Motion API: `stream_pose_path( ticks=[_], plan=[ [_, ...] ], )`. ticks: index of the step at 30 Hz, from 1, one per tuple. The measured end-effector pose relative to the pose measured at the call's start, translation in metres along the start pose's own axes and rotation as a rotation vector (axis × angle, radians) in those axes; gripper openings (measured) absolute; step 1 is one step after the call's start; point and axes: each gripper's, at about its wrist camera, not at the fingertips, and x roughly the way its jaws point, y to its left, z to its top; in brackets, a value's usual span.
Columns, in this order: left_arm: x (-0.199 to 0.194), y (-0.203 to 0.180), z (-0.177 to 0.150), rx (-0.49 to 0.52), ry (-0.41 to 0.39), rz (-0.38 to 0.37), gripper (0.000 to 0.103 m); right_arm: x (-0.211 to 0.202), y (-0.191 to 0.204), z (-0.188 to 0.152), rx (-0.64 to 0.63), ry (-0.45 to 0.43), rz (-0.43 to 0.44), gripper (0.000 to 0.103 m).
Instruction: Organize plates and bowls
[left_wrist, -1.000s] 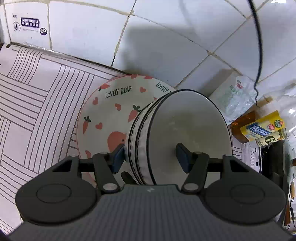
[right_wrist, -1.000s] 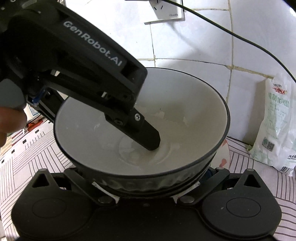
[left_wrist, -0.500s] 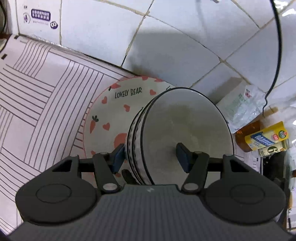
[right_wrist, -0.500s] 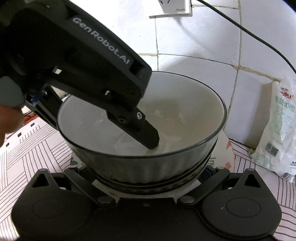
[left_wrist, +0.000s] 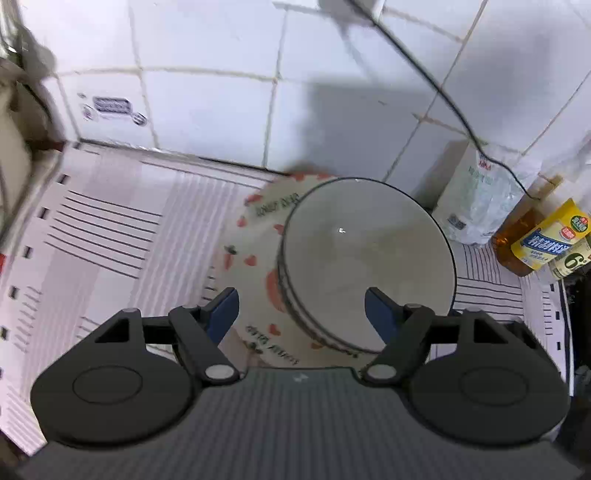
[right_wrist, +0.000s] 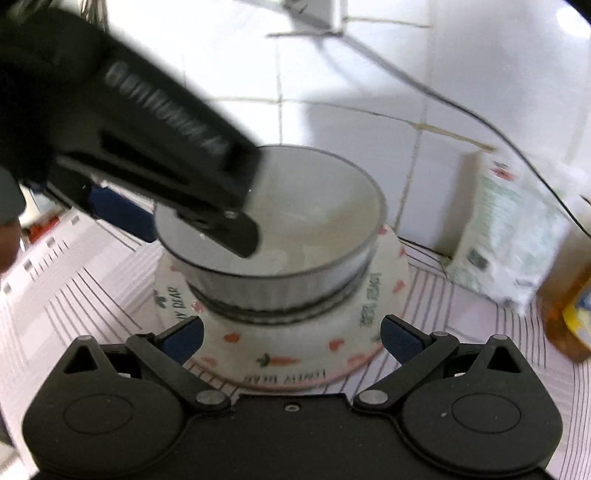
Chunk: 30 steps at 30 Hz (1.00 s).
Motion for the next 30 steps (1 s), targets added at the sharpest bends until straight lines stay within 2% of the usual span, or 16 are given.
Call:
stream_pose_path(
  ticks=[5, 6, 8, 12, 22, 30],
  plan=[
    [-0.039, 0.004, -0.014, -0.007, -0.047, -0.015, 0.075, -0.041, -0.008, -0.013, 0.025, -0.021, -0.053, 0.103],
    [-0.046, 0.004, -0.017, -0.001, -0.057, -0.018, 0.075, -0.039, -0.022, -0.011, 0.034, -0.022, -0.057, 0.103],
    [-0.063, 0.001, -0.024, 0.027, -0.083, -0.014, 0.075, -0.047, -0.026, -0.018, 0.055, -0.026, -0.074, 0.103],
    [-0.093, -0.001, -0.035, 0.044, -0.111, -0.035, 0.076, -0.071, -0.022, -0.019, 0.135, -0.02, -0.099, 0.103],
    [-0.154, 0.011, -0.069, 0.078, -0.123, -0.018, 0.084, -0.131, -0.009, -0.032, 0.128, -0.023, -0.195, 0.103],
    [-0.191, 0.021, -0.101, 0.119, -0.127, 0.007, 0.09, -0.181, 0.012, -0.04, 0.146, -0.033, -0.205, 0.103]
  ],
)
